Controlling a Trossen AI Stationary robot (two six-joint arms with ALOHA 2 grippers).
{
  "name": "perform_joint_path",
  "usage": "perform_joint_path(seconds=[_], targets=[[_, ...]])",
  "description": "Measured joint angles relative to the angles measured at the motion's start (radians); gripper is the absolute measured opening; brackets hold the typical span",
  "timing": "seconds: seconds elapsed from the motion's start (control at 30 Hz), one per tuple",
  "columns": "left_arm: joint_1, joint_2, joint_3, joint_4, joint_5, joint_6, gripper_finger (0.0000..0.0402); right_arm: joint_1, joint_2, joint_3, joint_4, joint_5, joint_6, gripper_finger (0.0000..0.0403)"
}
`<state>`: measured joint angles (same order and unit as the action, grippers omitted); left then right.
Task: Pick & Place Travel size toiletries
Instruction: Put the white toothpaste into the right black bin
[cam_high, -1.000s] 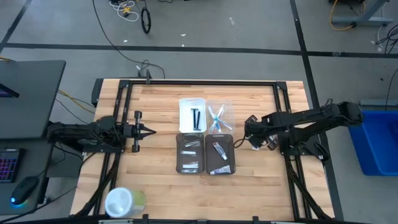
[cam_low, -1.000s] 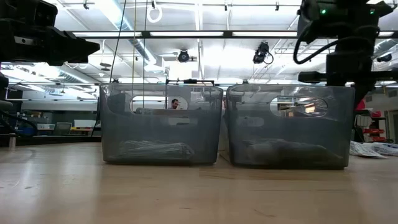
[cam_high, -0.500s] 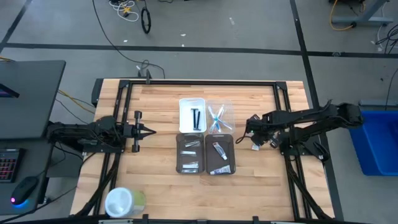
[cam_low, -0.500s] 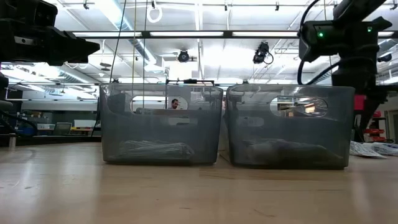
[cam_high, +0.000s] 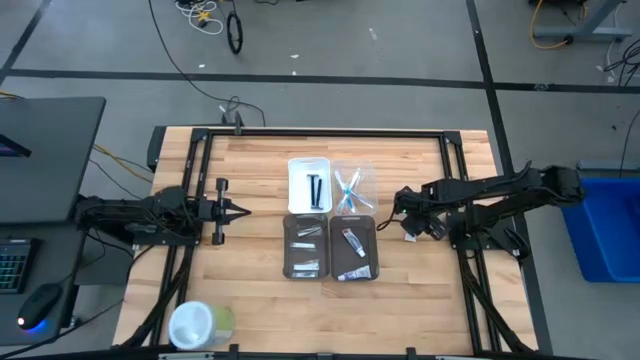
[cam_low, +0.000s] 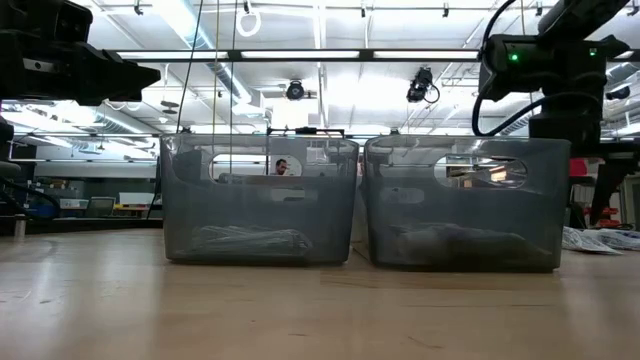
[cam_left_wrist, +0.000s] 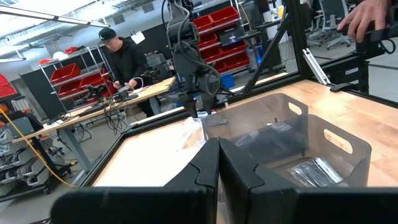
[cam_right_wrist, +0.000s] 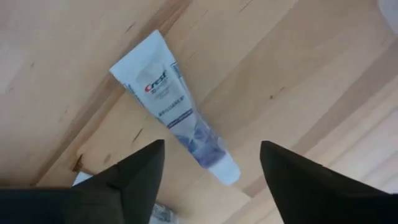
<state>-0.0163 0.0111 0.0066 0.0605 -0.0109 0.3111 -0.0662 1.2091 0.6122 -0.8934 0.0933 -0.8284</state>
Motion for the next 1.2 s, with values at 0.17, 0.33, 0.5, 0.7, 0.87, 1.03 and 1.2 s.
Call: perform_joint_path(seconds=[0.17,0.33,0.5,0.7,0.87,1.03,1.2], targets=[[0.0,0.0,0.0,0.0,0.0,0.0,0.0016,0.0,0.0,-0.043,0.038,0.0,0.0,0.0292],[0.0,0.0,0.0,0.0,0.0,0.0,0.0016,0.0,0.0,-0.088,0.059,0.0,-0.018,0.03],[0.0,0.0,0.0,0.0,0.0,0.0,0.0016,0.0,0.0,-0.095,0.103,0.0,-0.022,0.0293],[0.0,0.0,0.0,0.0,0.0,0.0,0.0016,0.0,0.021,-0.095,0.114,0.0,-0.022,0.0272],[0.0,0.0,0.0,0.0,0.0,0.0,0.0016,0.0,0.054,-0.095,0.118,0.0,-0.026,0.0246],[0.0,0.0,0.0,0.0,0.0,0.0,0.0016,0.0,0.06,-0.095,0.116,-0.004,-0.039,0.0211],[0.0,0.0,0.0,0.0,0.0,0.0,0.0016,0.002,0.06,-0.095,0.109,-0.011,-0.052,0.0165]])
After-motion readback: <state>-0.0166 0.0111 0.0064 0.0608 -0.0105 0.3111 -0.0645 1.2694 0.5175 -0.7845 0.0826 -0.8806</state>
